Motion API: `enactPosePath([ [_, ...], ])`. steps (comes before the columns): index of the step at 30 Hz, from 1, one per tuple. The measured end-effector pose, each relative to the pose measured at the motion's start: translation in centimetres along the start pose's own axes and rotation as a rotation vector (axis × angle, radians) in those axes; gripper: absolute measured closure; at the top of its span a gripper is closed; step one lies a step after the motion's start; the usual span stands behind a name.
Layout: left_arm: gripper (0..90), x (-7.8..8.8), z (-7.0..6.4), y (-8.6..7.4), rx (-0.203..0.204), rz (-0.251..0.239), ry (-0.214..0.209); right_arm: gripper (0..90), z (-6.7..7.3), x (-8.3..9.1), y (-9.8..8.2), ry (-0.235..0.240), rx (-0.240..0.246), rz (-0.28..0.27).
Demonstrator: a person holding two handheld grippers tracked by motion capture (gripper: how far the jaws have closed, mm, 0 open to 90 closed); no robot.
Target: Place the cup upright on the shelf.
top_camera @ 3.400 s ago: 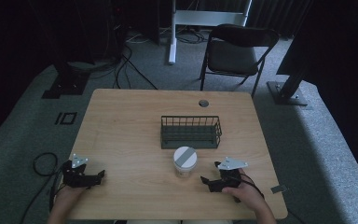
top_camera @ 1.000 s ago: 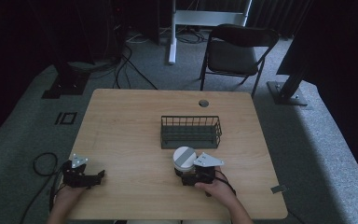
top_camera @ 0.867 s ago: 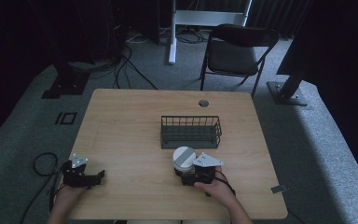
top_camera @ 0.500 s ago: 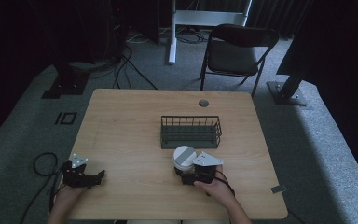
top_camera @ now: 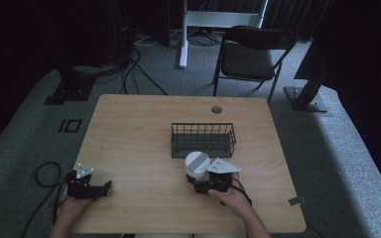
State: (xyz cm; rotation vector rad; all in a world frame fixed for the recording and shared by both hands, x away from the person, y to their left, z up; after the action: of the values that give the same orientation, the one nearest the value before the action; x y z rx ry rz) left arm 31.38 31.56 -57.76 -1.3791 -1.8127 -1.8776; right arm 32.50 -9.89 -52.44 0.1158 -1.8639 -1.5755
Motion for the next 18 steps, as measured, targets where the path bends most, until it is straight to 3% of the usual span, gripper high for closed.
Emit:
enactPosePath([
  [6, 0.1, 0.0, 0.1, 0.0, 0.002, 0.001, 0.004, 18.2, 0.0, 0.4, 1.3, 0.007, 0.012, -0.019],
  [18, 0.1, 0.0, 0.1, 0.0, 0.003, 0.0, 0.004, 18.2, -0.6, 0.8, 4.1, -0.037, 0.025, -0.073],
])
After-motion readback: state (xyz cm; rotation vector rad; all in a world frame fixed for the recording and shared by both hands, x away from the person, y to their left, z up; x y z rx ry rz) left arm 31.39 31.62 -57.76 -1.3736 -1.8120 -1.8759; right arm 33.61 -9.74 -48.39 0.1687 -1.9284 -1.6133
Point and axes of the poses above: each handheld gripper's, and its own axes: x roughly backward along the jaws, y roughly out of its top, z roughly to its left, the point moved 4 cm from there along -x, roughly forward along the jaws, and after that the axes turned 15 degrees about -y, right-handed, at the moved point
